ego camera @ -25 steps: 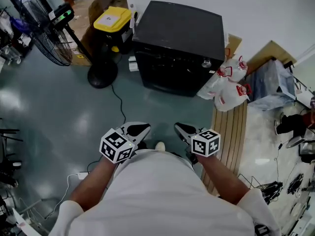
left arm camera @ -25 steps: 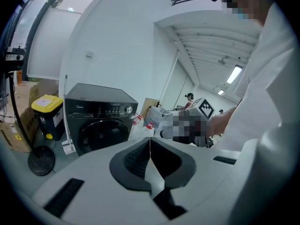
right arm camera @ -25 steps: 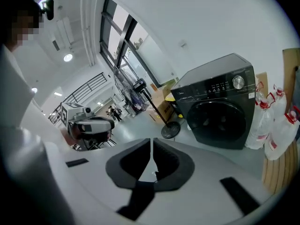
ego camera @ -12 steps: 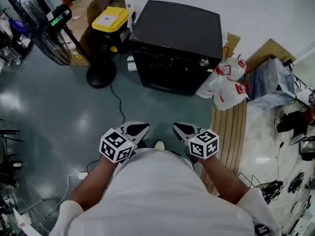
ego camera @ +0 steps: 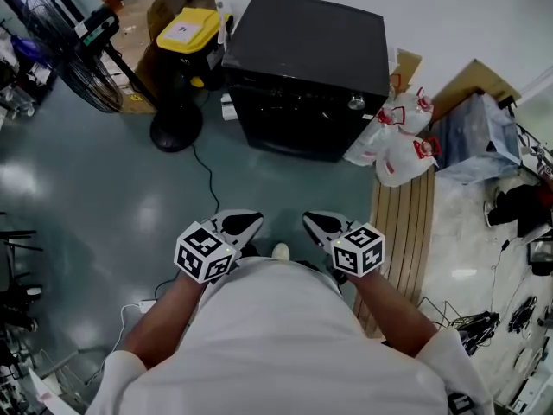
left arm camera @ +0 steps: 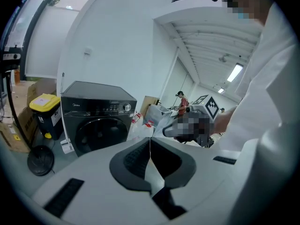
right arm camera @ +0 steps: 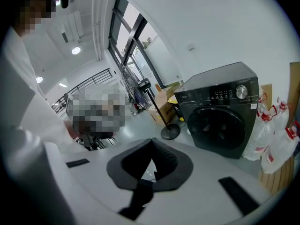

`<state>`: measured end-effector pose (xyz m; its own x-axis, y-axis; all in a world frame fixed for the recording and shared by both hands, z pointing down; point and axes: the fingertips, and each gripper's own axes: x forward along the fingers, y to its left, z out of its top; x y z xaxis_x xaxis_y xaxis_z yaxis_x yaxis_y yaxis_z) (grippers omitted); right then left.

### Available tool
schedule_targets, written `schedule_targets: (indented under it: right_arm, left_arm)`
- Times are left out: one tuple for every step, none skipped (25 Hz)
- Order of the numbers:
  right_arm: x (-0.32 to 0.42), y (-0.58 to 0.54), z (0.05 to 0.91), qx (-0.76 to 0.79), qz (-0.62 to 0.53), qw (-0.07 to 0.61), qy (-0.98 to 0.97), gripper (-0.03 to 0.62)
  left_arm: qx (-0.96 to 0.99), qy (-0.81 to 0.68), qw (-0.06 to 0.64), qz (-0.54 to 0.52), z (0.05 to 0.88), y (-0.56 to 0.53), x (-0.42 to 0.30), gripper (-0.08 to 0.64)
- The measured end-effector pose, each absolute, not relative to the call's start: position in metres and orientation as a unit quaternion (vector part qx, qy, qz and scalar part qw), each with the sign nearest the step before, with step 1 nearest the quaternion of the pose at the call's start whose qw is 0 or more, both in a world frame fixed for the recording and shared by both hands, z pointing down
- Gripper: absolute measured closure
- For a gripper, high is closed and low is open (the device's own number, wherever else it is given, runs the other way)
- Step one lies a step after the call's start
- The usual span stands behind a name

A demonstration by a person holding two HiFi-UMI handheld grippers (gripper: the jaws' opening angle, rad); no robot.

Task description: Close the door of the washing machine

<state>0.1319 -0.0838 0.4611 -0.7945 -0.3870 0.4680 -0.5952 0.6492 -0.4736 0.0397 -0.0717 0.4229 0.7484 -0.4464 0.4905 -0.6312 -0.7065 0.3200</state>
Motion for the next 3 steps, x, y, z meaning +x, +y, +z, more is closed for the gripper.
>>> schedule_targets:
  right_arm:
    - [0.1329, -0.0840, 0.4612, 0.275, 0.314, 0.165, -0.894, 0.584]
    - [0.1339, -0.0842, 0.4613, 0.275, 0.312, 0.165, -0.894, 0.584]
    - [0.1348, -0.0844, 0.4614, 0.275, 0.310, 0.166, -0.895, 0.584]
  left_arm:
    - [0.904, -0.298, 0.240, 0.193, 0.4233, -0.0718, 0.0407, 0.541]
    - [0.904, -0.298, 0.239, 0.193, 0.4237, -0.0718, 0.0417, 0.541]
    - [0.904, -0.298, 0.239, 0.194, 0.4242, -0.0718, 0.0426, 0.541]
